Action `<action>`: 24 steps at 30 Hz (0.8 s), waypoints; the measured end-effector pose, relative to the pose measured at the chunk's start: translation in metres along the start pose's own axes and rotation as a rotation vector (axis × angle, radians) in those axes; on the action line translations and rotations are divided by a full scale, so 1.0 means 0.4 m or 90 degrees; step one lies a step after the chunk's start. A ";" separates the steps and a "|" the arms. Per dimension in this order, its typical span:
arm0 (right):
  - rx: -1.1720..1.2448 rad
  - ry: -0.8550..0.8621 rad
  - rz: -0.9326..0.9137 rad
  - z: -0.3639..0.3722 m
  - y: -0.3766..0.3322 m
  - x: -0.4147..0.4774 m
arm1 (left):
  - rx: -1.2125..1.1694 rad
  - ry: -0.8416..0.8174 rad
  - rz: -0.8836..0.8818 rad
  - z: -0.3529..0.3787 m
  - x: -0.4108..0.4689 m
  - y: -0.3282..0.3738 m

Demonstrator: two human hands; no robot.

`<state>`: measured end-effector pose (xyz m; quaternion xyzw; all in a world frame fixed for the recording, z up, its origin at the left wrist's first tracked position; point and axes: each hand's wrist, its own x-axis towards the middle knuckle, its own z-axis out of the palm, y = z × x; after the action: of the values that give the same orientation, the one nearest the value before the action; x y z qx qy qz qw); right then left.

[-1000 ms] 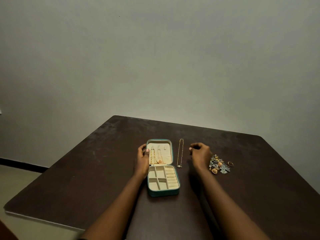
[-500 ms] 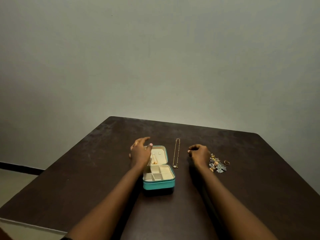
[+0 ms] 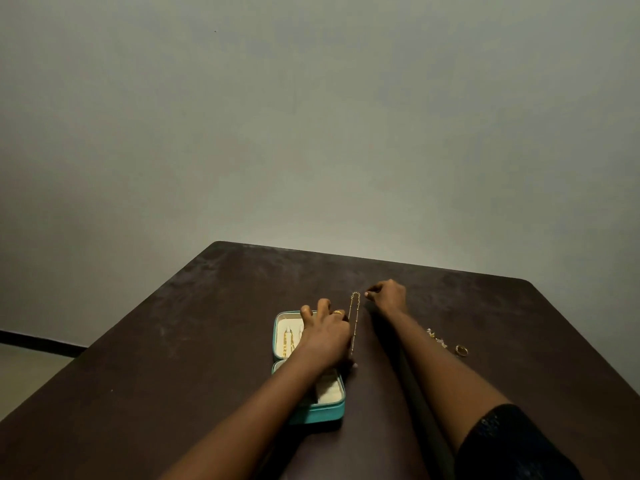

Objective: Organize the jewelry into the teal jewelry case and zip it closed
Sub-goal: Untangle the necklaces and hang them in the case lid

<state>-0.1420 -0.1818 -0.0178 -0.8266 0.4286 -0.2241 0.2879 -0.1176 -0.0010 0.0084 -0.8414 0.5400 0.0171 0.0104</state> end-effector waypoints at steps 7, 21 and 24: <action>-0.066 -0.029 -0.026 0.056 -0.007 0.060 | -0.018 -0.036 0.042 0.018 0.026 -0.026; -0.319 -0.067 -0.076 0.090 -0.024 0.081 | -0.032 -0.021 0.074 0.021 0.033 -0.024; -0.223 -0.058 -0.037 0.065 -0.030 0.081 | -0.016 -0.036 0.098 0.022 0.026 -0.021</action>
<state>-0.1017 -0.1958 -0.0248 -0.8854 0.4235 -0.1165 0.1521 -0.1056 -0.0067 -0.0008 -0.7967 0.6022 0.0488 0.0136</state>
